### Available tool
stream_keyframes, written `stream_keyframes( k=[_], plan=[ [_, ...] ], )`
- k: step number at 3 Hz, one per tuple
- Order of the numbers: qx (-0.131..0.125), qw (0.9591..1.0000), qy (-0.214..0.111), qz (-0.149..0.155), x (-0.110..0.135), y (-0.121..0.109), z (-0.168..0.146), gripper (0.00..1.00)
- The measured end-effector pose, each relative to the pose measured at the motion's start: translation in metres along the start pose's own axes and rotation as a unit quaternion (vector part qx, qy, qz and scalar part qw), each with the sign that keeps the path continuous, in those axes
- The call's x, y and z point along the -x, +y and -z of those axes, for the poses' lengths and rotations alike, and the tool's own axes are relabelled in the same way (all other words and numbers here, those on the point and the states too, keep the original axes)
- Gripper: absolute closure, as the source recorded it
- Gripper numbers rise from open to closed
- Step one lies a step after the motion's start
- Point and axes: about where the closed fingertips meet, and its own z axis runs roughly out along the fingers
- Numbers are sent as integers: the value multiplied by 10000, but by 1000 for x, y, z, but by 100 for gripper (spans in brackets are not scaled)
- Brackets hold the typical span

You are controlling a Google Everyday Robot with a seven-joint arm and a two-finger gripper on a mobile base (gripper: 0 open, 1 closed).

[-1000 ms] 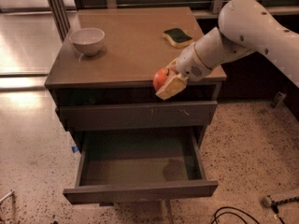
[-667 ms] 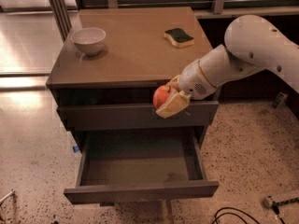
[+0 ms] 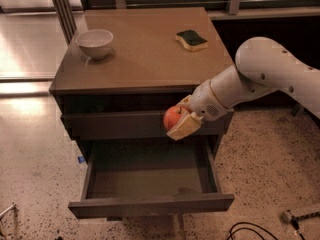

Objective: Place apple into middle drawer

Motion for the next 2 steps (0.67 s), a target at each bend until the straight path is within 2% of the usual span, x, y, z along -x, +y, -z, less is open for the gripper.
stream_keyframes(
  k=[1,2],
  plan=[
    [11,9999,50,131,-48,6,-41,100],
    [-51,9998,142,102,-113,3,-104,100]
  ],
)
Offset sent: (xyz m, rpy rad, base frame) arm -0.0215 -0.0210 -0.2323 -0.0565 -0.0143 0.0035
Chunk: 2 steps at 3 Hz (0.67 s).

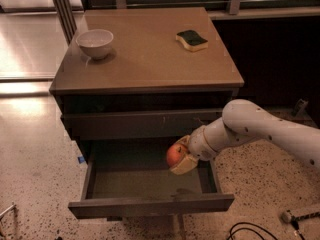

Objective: Place apple into middle drawer

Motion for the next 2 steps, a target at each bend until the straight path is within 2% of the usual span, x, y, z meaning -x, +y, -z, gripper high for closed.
stream_keyframes(
  k=[1,2],
  plan=[
    [-18,10000,-14,23,-2,-1,-3,100],
    [-198,9994,-153,250,-18,-11,-31,100]
  ],
)
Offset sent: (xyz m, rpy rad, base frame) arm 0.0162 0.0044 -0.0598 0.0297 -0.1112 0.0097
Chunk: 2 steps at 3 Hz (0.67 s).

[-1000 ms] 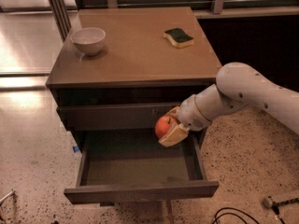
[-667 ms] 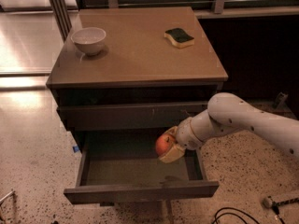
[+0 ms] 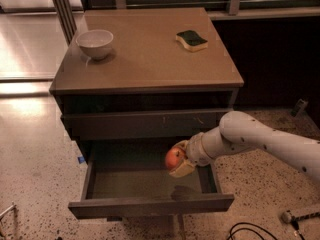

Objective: Place apple into middle drawer

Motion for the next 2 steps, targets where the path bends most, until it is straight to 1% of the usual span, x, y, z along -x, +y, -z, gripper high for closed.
stream_keyframes(
  k=[1,2],
  plan=[
    [-158,9989,-297,313,-15,-19,-36,100],
    [-126,9982,-464,365,-54,-37,-92,100]
  ],
)
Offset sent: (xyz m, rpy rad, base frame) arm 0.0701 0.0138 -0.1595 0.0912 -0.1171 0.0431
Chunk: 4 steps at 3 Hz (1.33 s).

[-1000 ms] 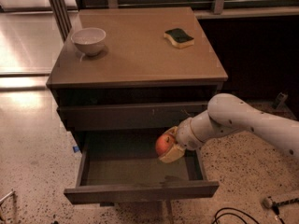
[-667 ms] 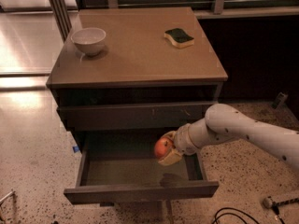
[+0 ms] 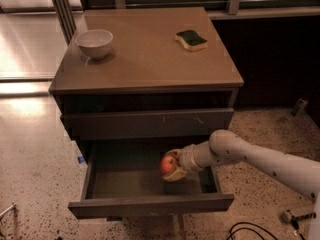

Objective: Place apple into middle drawer

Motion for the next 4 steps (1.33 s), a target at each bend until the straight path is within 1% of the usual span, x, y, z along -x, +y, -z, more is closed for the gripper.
stream_keyframes(
  k=[1,3,4],
  plan=[
    [0,10000,0,0,0,0,0,100],
    [-21,9999,53,158,-14,-6,-28,100],
    [-4,9996,186,232,-23,-11,-43,100]
  ],
)
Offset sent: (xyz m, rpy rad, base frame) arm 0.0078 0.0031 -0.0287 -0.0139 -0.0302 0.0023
